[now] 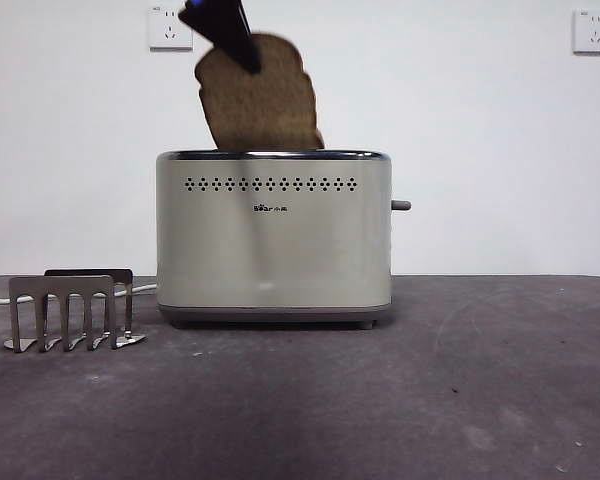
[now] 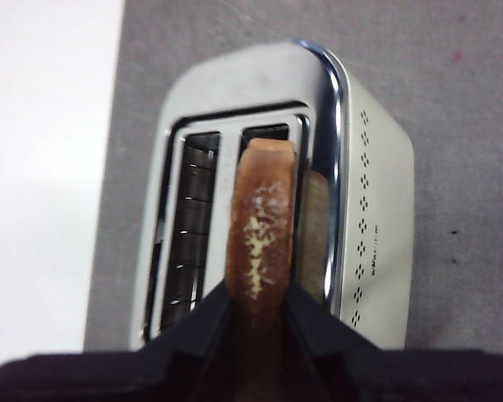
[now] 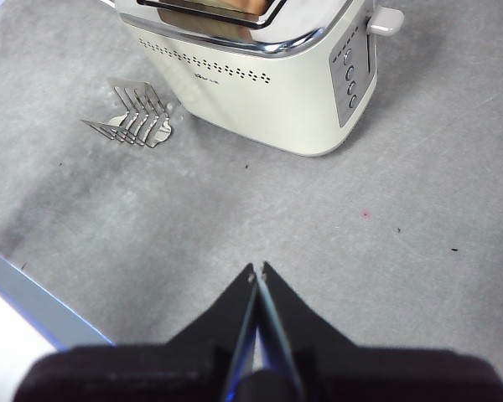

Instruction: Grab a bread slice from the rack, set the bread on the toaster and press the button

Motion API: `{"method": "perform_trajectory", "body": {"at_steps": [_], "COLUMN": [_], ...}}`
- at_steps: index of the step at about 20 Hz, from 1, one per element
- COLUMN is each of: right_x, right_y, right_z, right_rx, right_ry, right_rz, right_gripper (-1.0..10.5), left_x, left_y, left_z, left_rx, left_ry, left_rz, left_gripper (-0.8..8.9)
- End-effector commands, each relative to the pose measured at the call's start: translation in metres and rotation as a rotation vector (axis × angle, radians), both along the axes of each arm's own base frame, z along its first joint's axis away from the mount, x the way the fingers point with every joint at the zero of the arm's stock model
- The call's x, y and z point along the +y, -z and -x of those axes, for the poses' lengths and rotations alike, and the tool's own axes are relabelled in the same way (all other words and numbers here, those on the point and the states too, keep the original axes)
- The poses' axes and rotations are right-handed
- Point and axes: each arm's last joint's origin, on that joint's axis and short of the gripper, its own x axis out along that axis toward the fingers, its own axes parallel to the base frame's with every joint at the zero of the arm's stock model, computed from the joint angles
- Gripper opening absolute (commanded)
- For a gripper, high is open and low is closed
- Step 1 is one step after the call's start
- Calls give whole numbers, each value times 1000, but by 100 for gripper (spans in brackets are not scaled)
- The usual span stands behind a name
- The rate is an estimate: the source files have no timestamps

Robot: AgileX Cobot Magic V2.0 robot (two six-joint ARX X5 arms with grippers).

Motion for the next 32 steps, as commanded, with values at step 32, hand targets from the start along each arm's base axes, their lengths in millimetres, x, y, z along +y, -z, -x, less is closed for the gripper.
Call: {"method": "perform_trajectory", "body": {"at_steps": [32], "right_x": [21], "right_y": [57], "right_z": [-165], "right_rx": [-99], "right_ry": [20], "right_rz": [-277], "right_gripper": [-12], "left_x": [25], "left_y": [-58], "left_z": [13], "left_rx": [-28], "left_ry": [-371], "left_rz": [511], "left_gripper": [259]}}
